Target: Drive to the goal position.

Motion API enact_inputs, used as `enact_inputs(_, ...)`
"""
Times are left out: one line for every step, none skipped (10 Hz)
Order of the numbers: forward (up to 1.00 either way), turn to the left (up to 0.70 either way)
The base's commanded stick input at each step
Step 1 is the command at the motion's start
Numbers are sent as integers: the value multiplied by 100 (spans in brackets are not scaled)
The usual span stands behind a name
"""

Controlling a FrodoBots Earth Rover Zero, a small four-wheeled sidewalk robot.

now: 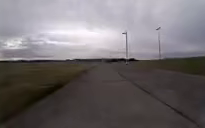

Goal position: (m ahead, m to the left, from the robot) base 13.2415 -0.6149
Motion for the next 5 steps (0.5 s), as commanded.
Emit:
enact_inputs(100, 0)
enact_inputs(100, 0)
enact_inputs(100, 0)
enact_inputs(100, 0)
enact_inputs(100, 0)
